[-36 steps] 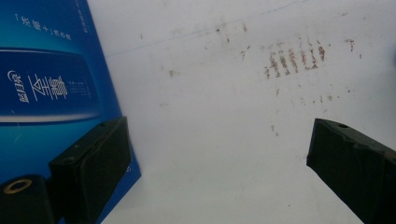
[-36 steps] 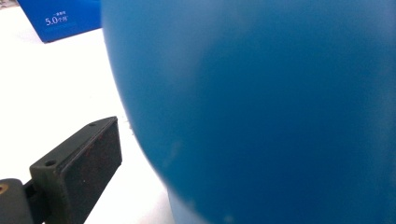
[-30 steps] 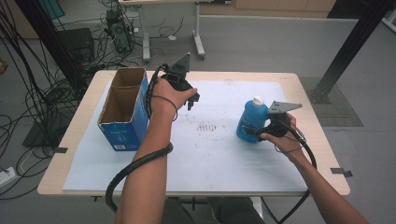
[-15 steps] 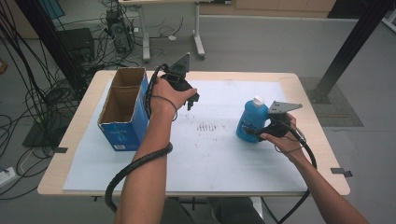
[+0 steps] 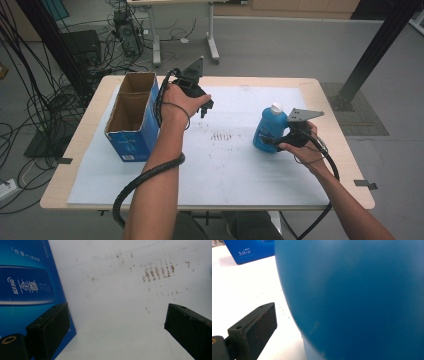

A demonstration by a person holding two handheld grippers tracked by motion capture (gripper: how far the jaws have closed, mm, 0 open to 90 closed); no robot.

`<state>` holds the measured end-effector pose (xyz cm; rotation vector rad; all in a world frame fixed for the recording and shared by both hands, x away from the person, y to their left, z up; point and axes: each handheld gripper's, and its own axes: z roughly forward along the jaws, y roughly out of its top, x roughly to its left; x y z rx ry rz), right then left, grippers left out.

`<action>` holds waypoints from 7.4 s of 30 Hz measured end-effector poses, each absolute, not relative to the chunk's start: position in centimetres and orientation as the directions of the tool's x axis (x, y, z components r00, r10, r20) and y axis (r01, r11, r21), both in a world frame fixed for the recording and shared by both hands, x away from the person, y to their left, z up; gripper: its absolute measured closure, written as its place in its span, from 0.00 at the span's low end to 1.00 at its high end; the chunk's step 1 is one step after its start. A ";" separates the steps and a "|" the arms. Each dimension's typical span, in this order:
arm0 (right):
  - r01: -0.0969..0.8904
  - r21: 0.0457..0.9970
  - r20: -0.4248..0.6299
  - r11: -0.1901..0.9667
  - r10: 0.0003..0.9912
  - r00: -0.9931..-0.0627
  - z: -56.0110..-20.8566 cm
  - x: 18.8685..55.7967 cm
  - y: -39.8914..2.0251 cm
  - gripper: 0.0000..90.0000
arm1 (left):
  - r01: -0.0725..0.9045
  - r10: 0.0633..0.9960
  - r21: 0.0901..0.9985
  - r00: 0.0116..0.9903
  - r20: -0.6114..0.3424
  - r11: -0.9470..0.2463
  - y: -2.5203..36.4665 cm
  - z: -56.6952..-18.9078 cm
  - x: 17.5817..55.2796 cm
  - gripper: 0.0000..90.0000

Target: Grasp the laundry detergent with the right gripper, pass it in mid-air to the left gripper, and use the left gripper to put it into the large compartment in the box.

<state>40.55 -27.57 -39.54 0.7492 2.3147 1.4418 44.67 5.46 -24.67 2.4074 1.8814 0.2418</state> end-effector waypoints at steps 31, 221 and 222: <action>0.248 0.902 0.001 0.353 0.574 -0.819 -39.4 40.5 -27.6 0.01 | 0.956 0.968 0.161 0.238 0.076 -0.247 5.4 -24.5 44.7 0.07; 0.244 0.889 -0.012 0.387 0.552 -0.834 -40.7 40.9 -28.0 0.50 | 0.948 0.959 0.157 0.260 0.117 -0.276 5.4 -23.1 43.8 0.07; 0.244 0.889 -0.012 0.387 0.552 -0.834 -40.7 40.9 -28.0 0.50 | 0.948 0.959 0.158 0.259 0.117 -0.275 5.4 -23.1 43.8 0.07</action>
